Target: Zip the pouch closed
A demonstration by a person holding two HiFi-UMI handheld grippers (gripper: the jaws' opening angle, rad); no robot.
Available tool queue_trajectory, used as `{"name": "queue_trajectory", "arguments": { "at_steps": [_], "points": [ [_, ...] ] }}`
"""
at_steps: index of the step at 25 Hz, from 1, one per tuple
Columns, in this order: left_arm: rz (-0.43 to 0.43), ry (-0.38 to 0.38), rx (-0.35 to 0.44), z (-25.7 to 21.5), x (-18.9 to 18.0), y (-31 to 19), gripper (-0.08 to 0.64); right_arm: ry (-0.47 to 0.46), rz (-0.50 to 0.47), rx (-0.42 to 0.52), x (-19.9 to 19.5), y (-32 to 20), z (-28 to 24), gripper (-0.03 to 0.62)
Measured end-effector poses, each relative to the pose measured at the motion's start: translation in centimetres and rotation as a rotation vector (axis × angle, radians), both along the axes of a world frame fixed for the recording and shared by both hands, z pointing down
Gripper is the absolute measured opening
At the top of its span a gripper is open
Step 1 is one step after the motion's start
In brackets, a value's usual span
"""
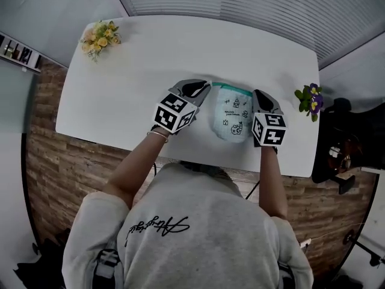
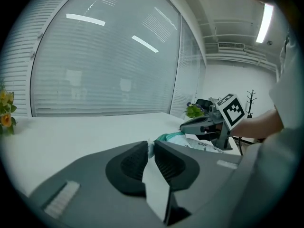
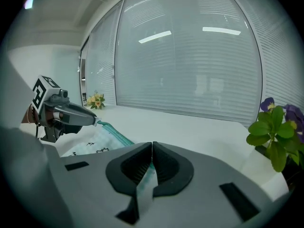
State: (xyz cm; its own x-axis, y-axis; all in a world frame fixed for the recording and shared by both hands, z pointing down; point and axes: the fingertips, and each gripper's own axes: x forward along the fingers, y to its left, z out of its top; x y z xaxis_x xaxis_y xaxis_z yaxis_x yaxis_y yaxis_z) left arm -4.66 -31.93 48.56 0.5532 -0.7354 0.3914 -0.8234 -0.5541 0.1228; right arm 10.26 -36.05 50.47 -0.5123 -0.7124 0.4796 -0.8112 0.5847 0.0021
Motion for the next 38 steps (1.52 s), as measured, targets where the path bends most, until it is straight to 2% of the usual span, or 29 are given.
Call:
{"name": "queue_trajectory", "arguments": {
  "at_steps": [17, 25, 27, 30, 31, 33, 38],
  "points": [
    [-0.005, -0.133, -0.082, 3.6, -0.2, -1.6, 0.043, 0.076, 0.014, -0.052, -0.5, -1.2, 2.8, 0.011],
    [-0.015, -0.176, -0.083, 4.3, -0.7, -2.0, 0.057, 0.115, 0.014, -0.05, -0.9, -1.2, 2.9, 0.009],
    [-0.035, -0.175, -0.071, 4.1, -1.0, -2.3, 0.091, 0.118, 0.015, -0.049, -0.9, -1.1, 2.9, 0.048],
    [-0.07, -0.163, -0.049, 3.7, -1.7, -2.4, 0.209, 0.105, 0.037, -0.038, -0.8, -0.8, 2.4, 0.101],
    [-0.079, -0.155, -0.04, 3.5, -2.0, -2.3, 0.229, 0.095, 0.049, -0.03, -0.6, -0.6, 2.1, 0.117],
    [-0.093, -0.126, -0.016, 2.6, -2.4, -1.9, 0.241, 0.063, 0.077, -0.009, -0.2, -0.3, 1.1, 0.138],
    [-0.097, -0.037, 0.066, -1.0, -2.9, -0.3, 0.241, -0.064, 0.131, 0.079, 0.2, 1.6, -3.4, 0.143]
  ]
}}
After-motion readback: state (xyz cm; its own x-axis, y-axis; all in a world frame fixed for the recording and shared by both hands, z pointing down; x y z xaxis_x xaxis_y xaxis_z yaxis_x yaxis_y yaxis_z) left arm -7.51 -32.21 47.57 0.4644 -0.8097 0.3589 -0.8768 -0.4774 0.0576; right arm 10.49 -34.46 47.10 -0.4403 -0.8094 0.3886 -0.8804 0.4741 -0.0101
